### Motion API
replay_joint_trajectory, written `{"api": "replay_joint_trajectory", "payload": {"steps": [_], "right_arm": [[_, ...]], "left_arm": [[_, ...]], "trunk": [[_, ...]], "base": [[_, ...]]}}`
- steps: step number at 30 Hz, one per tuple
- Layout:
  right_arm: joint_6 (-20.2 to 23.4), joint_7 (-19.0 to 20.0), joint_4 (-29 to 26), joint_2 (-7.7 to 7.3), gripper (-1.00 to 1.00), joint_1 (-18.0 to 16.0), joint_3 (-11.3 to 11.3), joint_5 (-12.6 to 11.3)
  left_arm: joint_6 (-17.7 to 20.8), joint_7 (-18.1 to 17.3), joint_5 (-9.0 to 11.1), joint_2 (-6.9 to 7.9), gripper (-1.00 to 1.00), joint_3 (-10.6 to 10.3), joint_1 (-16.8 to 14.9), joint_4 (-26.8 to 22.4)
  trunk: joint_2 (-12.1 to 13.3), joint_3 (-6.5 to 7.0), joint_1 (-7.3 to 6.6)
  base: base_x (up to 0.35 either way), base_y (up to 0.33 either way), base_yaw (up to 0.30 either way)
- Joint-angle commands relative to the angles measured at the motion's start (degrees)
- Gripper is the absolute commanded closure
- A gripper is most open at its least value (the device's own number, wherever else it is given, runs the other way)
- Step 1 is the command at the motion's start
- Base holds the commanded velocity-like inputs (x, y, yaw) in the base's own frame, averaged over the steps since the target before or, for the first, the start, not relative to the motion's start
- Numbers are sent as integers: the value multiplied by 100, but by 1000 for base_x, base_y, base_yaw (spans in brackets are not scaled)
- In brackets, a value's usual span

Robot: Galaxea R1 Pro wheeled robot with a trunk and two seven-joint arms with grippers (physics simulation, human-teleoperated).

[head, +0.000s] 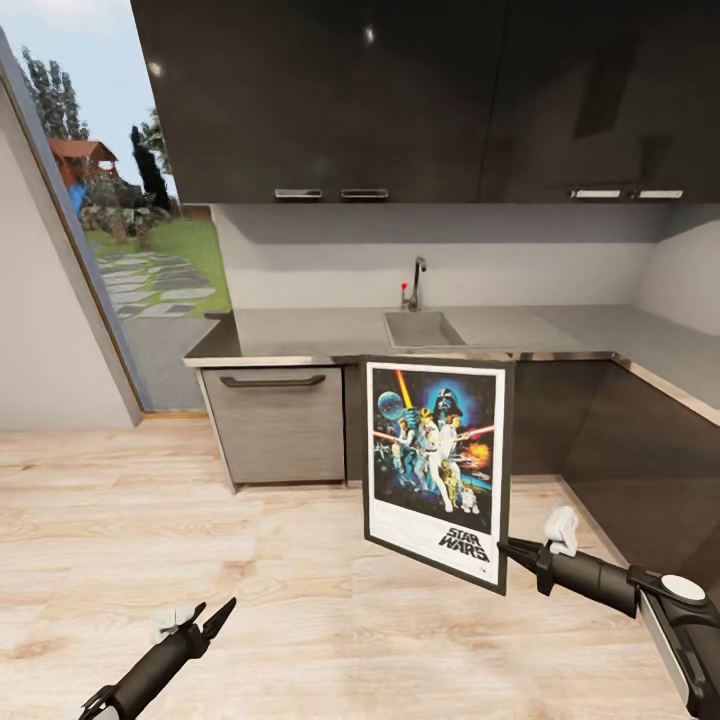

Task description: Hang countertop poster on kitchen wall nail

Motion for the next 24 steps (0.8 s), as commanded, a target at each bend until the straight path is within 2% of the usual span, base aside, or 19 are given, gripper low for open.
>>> {"api": "replay_joint_trajectory", "payload": {"steps": [1,20,24], "right_arm": [[67,11,-5,2,100,-4,-9,-4],[72,-80,-19,2,100,-4,-17,-10],[65,-83,-7,7,100,0,-78,-10]], "left_arm": [[-27,-10,42,1,-100,-49,-4,2],[-18,-19,42,1,-100,-43,-4,2],[-13,-19,42,1,-100,-41,-4,2]], "trunk": [[37,12,-22],[799,353,-439],[960,425,-527]], "base": [[0,0,0],[0,0,0],[0,0,0]]}}
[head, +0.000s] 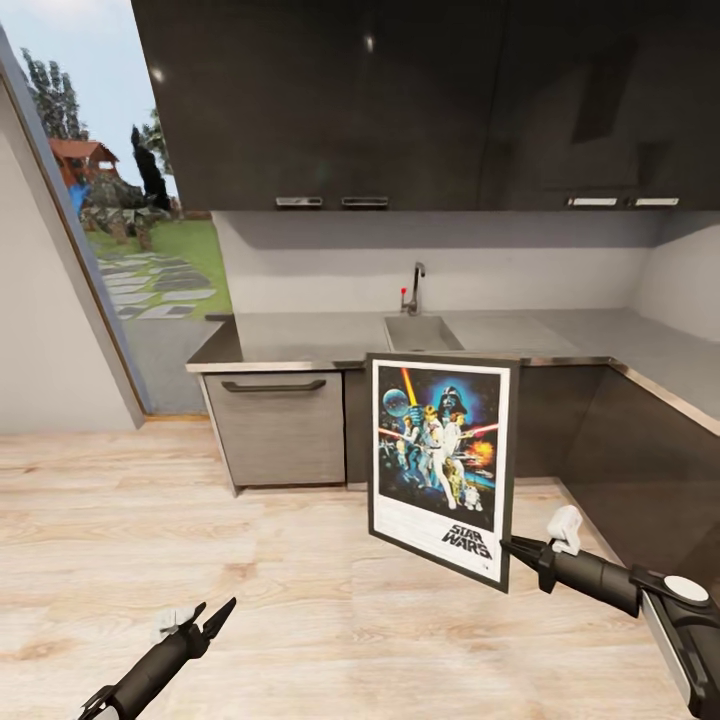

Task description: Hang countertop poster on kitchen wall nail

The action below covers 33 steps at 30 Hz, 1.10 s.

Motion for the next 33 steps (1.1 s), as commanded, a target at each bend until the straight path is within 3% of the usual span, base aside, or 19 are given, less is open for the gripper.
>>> {"api": "replay_joint_trajectory", "payload": {"steps": [1,12,18,23,33], "right_arm": [[64,34,-4,2,100,-4,-21,-3],[72,54,-68,4,100,0,-45,-46],[86,52,-99,2,100,0,-49,-316],[83,30,-78,-1,100,2,-58,-391],[77,25,-79,4,100,16,-48,-408]], "left_arm": [[-26,-10,42,1,-100,-51,-4,2],[-17,98,45,-30,-100,-46,-4,4],[-22,192,50,-52,-100,-18,-4,7],[-18,207,50,-55,-100,-18,-4,10],[-14,209,51,-81,-100,-33,-4,11]], "trunk": [[36,11,-22],[477,209,-263],[718,316,-395],[918,406,-505],[1320,586,-725]], "base": [[0,0,0],[0,0,0],[0,0,0],[0,0,0],[0,0,0]]}}
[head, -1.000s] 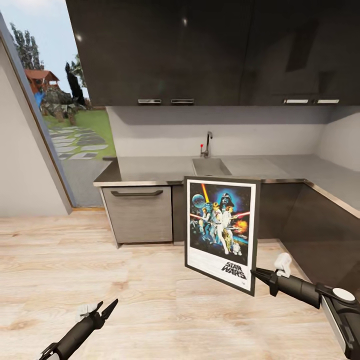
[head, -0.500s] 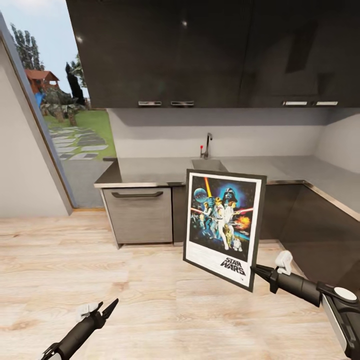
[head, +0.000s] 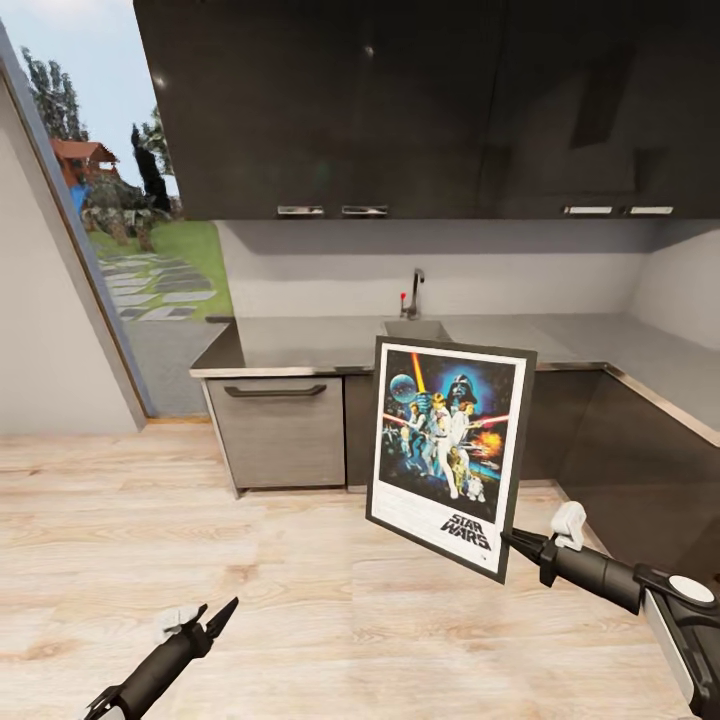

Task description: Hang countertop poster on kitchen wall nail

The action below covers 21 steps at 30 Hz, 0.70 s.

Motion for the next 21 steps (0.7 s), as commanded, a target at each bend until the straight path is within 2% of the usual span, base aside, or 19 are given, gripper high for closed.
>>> {"api": "replay_joint_trajectory", "payload": {"steps": [1,21], "right_arm": [[69,27,1,0,100,-4,-3,-38],[79,33,-19,0,100,-3,-8,-48]], "left_arm": [[-27,-11,41,0,-100,-48,-5,3],[246,-11,41,-2,-100,-47,-5,3]], "trunk": [[34,9,-21],[836,368,-460]], "base": [[0,0,0],[0,0,0]]}}
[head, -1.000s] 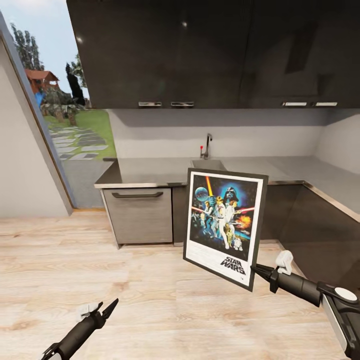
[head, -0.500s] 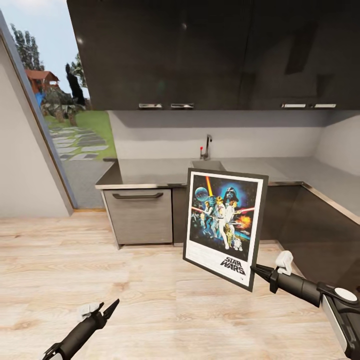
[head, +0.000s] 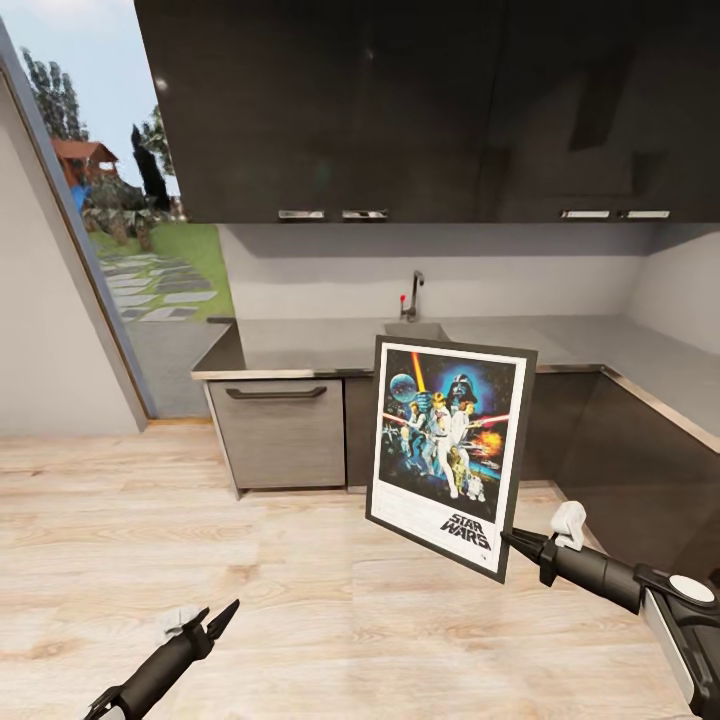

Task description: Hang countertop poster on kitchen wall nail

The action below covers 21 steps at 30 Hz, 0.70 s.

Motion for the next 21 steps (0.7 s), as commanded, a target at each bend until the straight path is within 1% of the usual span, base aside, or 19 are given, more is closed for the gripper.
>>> {"api": "replay_joint_trajectory", "payload": {"steps": [1,11,21], "right_arm": [[69,28,-2,-1,100,-5,-4,-41],[69,23,-4,-1,100,-5,-4,-41],[69,27,-3,-1,100,-5,-1,-41]], "left_arm": [[-27,-10,39,1,-100,-48,-5,3],[-29,-10,39,-1,-100,-48,-5,3],[-30,-10,39,-1,-100,-48,-5,3]], "trunk": [[31,7,-20],[432,187,-239],[433,187,-240]], "base": [[0,0,0],[0,0,0],[0,0,0]]}}
